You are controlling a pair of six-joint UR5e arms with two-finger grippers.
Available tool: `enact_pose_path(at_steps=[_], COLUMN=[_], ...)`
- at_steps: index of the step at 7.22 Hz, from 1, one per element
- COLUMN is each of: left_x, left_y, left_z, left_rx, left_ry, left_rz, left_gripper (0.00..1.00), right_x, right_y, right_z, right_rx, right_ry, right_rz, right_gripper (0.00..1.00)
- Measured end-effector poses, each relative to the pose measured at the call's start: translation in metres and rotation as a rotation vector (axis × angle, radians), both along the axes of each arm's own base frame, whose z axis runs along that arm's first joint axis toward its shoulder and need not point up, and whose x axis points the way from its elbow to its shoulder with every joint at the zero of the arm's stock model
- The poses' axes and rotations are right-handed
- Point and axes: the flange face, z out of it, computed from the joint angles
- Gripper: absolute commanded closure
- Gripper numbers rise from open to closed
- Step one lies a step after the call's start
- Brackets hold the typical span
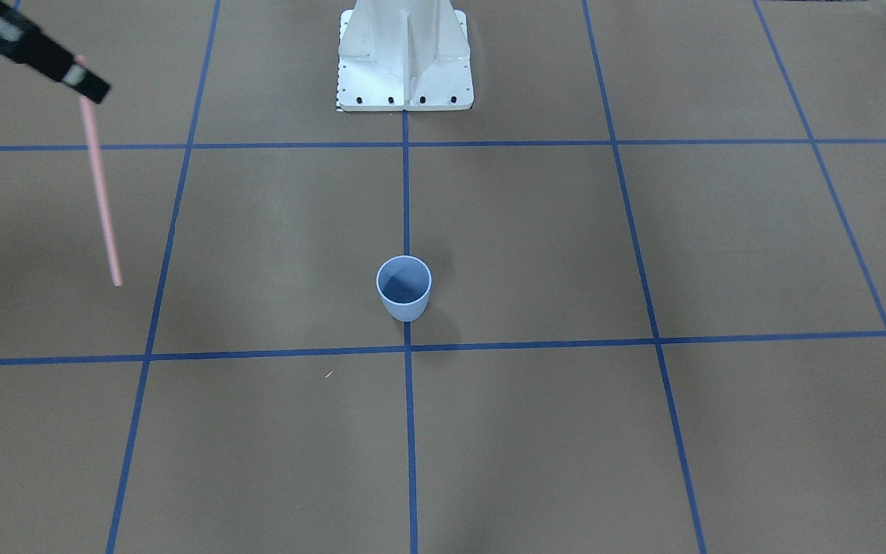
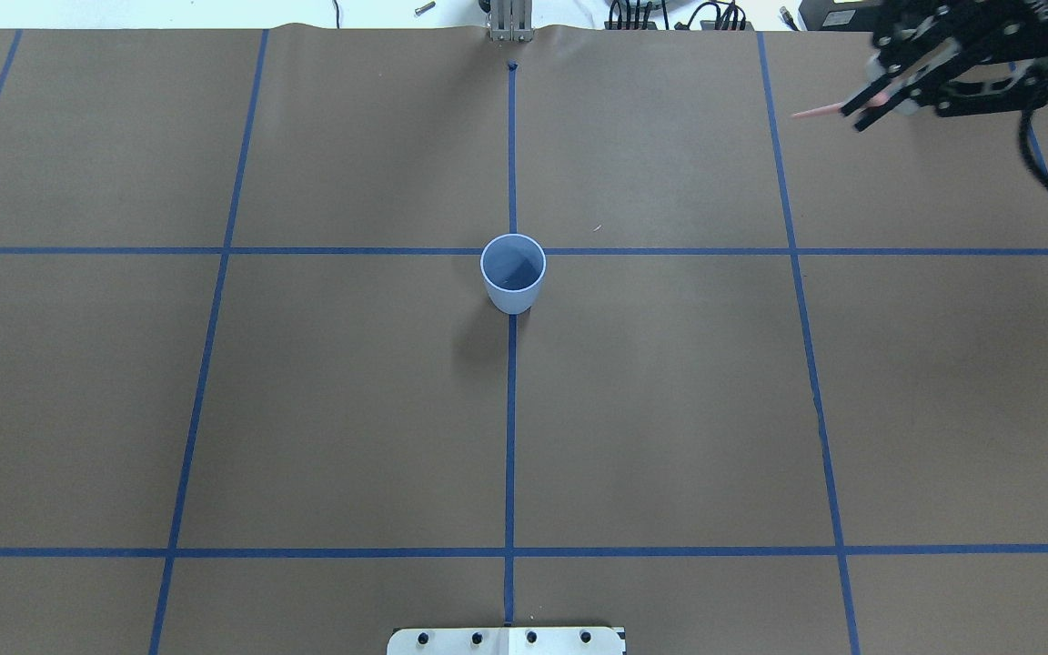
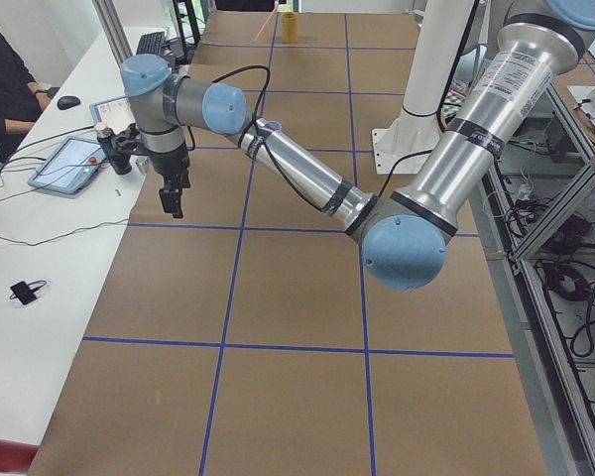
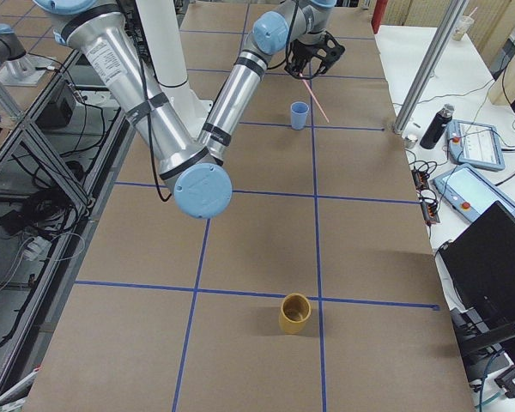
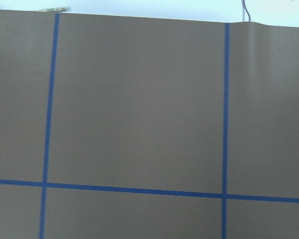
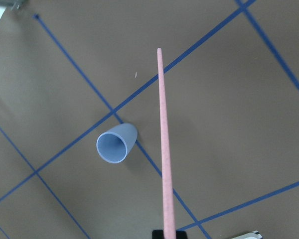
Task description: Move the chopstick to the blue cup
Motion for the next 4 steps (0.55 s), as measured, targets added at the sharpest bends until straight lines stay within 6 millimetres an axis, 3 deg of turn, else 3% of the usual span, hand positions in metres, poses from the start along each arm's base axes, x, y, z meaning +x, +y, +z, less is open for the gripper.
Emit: enact_pose_path(at_steps=[2, 4], left_x=[-0.021, -0.024], left_y=[-0.002, 0.005], left_z=[0.065, 0.099], left_rx=[-0.028, -0.029], left_ry=[-0.004, -0.003], left_rz=[-0.011, -0.015], left_gripper=[0.02, 0.02], right_x=[-0.082, -0.131], right_y=[-0.019, -0.017], right_z=[-0.068, -0.088], right_rx=[0.127, 0.141], right_ry=[-0.029, -0.043], right_rz=[-0.088, -0.154], right_gripper=[1.00, 1.00])
